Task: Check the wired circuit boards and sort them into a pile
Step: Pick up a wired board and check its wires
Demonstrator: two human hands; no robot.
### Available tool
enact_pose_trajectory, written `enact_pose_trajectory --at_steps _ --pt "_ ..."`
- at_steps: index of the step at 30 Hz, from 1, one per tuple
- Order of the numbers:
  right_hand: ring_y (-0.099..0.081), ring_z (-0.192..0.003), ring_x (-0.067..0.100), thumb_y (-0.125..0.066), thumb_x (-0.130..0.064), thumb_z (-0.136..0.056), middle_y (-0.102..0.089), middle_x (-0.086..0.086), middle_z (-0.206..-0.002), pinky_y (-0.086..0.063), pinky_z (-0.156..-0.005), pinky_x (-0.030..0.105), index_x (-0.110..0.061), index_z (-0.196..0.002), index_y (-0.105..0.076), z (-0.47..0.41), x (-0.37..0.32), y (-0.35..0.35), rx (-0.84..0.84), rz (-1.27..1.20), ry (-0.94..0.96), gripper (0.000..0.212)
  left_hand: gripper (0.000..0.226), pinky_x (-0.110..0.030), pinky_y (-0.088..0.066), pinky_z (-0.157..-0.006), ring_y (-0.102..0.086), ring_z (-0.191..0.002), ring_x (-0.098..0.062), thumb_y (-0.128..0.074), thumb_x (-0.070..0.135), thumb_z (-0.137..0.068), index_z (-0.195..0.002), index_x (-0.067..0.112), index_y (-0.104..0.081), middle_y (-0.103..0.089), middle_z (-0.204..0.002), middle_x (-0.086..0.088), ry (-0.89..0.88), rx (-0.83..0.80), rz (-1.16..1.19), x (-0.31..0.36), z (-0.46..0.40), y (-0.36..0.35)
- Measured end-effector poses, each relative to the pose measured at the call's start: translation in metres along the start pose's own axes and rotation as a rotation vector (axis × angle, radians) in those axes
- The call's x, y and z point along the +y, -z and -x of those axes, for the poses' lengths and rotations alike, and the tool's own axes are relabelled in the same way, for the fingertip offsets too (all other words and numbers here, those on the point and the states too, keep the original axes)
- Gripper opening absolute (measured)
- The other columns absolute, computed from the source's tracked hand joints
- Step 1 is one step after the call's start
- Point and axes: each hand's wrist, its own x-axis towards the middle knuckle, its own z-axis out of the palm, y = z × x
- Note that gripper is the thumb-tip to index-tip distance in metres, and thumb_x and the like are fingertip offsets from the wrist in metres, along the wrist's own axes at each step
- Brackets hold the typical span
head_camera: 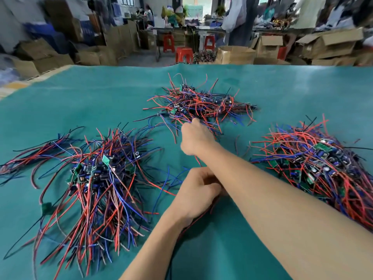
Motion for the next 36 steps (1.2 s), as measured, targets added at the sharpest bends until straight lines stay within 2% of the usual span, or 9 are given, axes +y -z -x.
enact_pose_trajectory --at_steps 5,10,14,18,22,26,29,32,36 --pt "-0.064 -0.106 0.04 -0.06 -0.002 -0.086 -0.064 0.022 -0.11 -0.052 -0.08 0.038 -0.004 -0.102 -0.07 -0.006 0.031 0.006 0.176 -0.255 -0.171 0.019 0.041 -0.024 -0.054 -0.076 -0.063 -0.085 -0.018 -0.044 -0.003 -0.06 -0.094 -0.01 -0.066 -0.069 -0.09 -0.019 0.057 -0.031 0.064 0.002 0.0 0.0" --pt "-0.063 -0.069 0.028 -0.066 0.015 -0.059 -0.069 0.016 -0.074 -0.049 -0.065 0.037 0.005 -0.07 -0.073 0.013 0.071 0.039 0.331 -1.182 -0.366 0.017 0.04 -0.025 -0.053 -0.083 -0.064 -0.087 -0.016 -0.045 0.0 -0.062 -0.093 -0.004 -0.071 -0.07 -0.091 -0.012 0.086 -0.094 0.09 0.005 0.002 0.003" --pt "-0.064 -0.057 0.015 -0.062 0.016 -0.083 -0.065 0.009 -0.066 -0.055 -0.057 0.018 0.001 -0.076 -0.067 0.055 0.104 0.065 0.342 -1.882 -0.342 0.018 0.037 -0.03 -0.055 -0.085 -0.065 -0.091 -0.023 -0.045 -0.002 -0.065 -0.092 -0.009 -0.07 -0.07 -0.103 -0.029 0.117 -0.024 0.16 0.003 0.0 0.004" --pt "-0.068 -0.061 0.011 -0.055 0.009 -0.094 -0.066 0.009 -0.075 -0.056 -0.058 0.014 0.002 -0.085 -0.064 0.095 0.119 0.068 0.295 -2.206 -0.336 0.014 0.028 -0.029 -0.058 -0.084 -0.068 -0.099 -0.03 -0.043 -0.013 -0.093 -0.107 -0.005 -0.066 -0.07 -0.11 -0.025 0.161 0.041 0.317 -0.002 -0.004 0.003" --pt "-0.073 -0.066 0.014 -0.052 0.012 -0.091 -0.07 0.013 -0.079 -0.055 -0.056 0.014 0.002 -0.09 -0.064 0.13 0.097 0.031 0.024 -2.135 -0.347 0.015 0.027 -0.029 -0.057 -0.082 -0.07 -0.104 -0.025 -0.046 0.012 -0.104 -0.126 0.011 -0.062 -0.072 -0.117 -0.01 0.15 0.045 0.383 -0.002 -0.005 0.002" --pt "-0.076 -0.072 0.021 -0.055 0.011 -0.092 -0.074 0.017 -0.084 -0.058 -0.059 0.019 0.002 -0.094 -0.064 0.143 0.077 0.006 -0.14 -1.996 -0.336 0.014 0.031 -0.031 -0.056 -0.084 -0.069 -0.097 -0.023 -0.045 0.023 -0.104 -0.108 0.005 -0.069 -0.072 -0.105 -0.014 0.155 0.046 0.458 0.001 -0.004 0.005" --pt "-0.076 -0.074 0.025 -0.057 0.009 -0.093 -0.075 0.017 -0.086 -0.059 -0.061 0.025 -0.004 -0.092 -0.066 0.144 0.079 0.007 -0.123 -1.839 -0.271 0.016 0.031 -0.031 -0.057 -0.078 -0.066 -0.091 -0.027 -0.052 0.024 -0.098 -0.107 -0.002 -0.065 -0.067 -0.1 -0.02 0.158 0.08 0.496 0.003 -0.003 0.007" --pt "-0.076 -0.074 0.026 -0.061 0.004 -0.09 -0.077 0.01 -0.079 -0.061 -0.065 0.037 -0.018 -0.081 -0.073 0.146 0.084 0.004 0.03 -1.315 -0.166 0.026 0.025 -0.036 -0.058 -0.08 -0.067 -0.09 -0.032 -0.055 0.018 -0.097 -0.105 -0.004 -0.062 -0.064 -0.099 -0.024 0.145 0.08 0.498 0.002 -0.003 0.005" --pt "-0.069 -0.061 0.016 -0.065 -0.017 -0.077 -0.071 -0.003 -0.062 -0.059 -0.064 0.038 -0.026 -0.077 -0.073 0.143 0.084 -0.004 0.254 -0.999 -0.113 0.012 0.02 -0.035 -0.059 -0.08 -0.071 -0.092 -0.037 -0.056 0.013 -0.097 -0.102 -0.005 -0.063 -0.069 -0.106 -0.03 0.145 0.067 0.485 0.0 -0.002 0.006"
